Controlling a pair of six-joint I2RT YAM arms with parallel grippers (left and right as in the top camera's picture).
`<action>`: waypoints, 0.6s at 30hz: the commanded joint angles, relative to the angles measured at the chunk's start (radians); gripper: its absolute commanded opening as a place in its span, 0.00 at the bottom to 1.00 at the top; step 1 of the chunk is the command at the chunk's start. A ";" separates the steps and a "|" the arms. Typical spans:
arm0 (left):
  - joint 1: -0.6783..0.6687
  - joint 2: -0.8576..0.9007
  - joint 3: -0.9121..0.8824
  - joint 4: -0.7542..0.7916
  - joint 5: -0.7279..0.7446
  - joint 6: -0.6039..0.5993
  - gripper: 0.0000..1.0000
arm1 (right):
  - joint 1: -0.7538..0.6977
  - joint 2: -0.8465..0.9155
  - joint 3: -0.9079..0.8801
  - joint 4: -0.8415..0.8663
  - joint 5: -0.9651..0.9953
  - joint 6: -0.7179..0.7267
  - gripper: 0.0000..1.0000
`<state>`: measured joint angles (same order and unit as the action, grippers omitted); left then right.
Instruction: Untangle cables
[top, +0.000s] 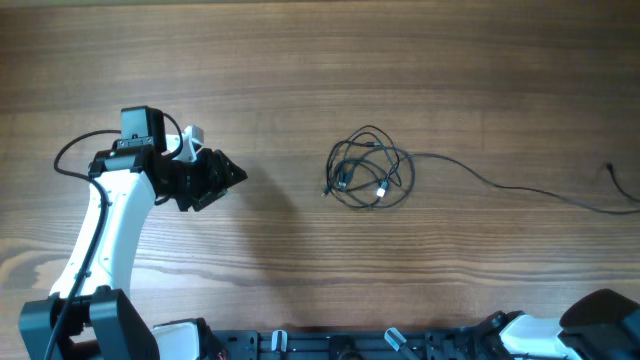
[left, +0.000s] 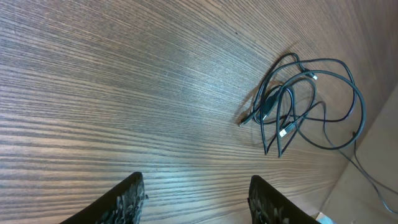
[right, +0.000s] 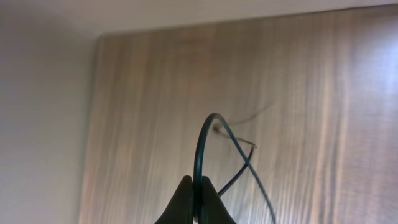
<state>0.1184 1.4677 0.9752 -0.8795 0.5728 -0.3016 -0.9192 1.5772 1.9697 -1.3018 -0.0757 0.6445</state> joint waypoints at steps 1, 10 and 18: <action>-0.005 -0.012 0.006 0.000 -0.002 -0.009 0.56 | 0.119 0.014 0.005 -0.023 -0.172 -0.206 0.04; -0.005 -0.012 0.006 -0.021 -0.002 0.007 0.55 | 0.411 0.081 -0.156 -0.106 -0.031 -0.323 0.40; -0.005 -0.012 0.006 -0.019 -0.002 0.006 0.55 | 0.427 0.095 -0.352 -0.042 -0.283 -0.413 0.94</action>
<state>0.1184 1.4677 0.9752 -0.8982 0.5728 -0.3012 -0.5064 1.6695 1.6737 -1.3510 -0.2276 0.2947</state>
